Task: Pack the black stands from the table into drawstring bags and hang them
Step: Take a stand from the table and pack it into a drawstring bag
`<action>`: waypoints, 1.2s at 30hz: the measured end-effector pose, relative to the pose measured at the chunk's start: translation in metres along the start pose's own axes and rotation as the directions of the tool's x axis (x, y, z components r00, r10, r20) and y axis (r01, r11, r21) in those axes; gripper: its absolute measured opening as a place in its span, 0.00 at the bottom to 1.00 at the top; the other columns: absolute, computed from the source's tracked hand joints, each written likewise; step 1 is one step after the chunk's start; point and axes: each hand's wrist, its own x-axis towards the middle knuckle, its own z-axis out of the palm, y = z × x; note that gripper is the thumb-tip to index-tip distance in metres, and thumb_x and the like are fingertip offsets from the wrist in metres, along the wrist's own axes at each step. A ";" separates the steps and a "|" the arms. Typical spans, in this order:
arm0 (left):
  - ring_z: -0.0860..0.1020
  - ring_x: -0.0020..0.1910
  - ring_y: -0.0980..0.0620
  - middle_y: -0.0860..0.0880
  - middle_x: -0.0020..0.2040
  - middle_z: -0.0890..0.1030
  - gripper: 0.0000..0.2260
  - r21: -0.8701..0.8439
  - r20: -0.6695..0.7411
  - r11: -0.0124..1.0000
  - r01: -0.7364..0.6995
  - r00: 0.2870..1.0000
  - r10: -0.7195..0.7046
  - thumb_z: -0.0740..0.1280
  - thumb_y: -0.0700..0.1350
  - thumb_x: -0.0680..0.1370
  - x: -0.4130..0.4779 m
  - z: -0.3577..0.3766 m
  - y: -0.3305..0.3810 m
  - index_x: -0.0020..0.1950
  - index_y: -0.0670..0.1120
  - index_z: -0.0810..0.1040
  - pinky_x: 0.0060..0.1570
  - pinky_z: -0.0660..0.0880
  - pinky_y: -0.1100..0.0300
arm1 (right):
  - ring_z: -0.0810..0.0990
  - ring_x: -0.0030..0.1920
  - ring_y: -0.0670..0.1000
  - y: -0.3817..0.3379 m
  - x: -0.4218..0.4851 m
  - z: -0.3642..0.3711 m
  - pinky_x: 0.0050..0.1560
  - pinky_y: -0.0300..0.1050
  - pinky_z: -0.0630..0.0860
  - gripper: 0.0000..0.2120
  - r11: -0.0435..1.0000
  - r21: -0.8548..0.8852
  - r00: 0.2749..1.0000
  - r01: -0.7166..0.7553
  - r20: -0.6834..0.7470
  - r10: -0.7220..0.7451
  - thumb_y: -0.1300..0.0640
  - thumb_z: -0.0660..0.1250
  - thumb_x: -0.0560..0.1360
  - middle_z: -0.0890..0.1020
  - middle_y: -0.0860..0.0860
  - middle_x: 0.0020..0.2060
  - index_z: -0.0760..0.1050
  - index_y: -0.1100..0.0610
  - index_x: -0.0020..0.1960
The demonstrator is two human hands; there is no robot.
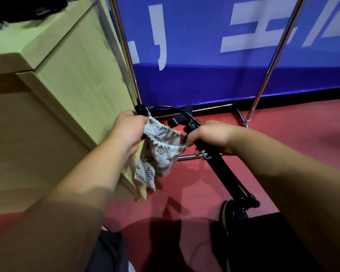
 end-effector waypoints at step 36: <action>0.84 0.44 0.43 0.40 0.48 0.86 0.12 0.240 0.035 0.966 -0.099 0.995 0.093 0.72 0.32 0.74 0.008 -0.009 -0.004 0.46 0.50 0.84 0.49 0.83 0.48 | 0.85 0.41 0.55 0.011 0.006 -0.014 0.48 0.50 0.82 0.07 0.876 -0.480 0.999 -0.035 -0.019 0.030 0.65 0.76 0.65 0.87 0.53 0.38 0.86 0.56 0.42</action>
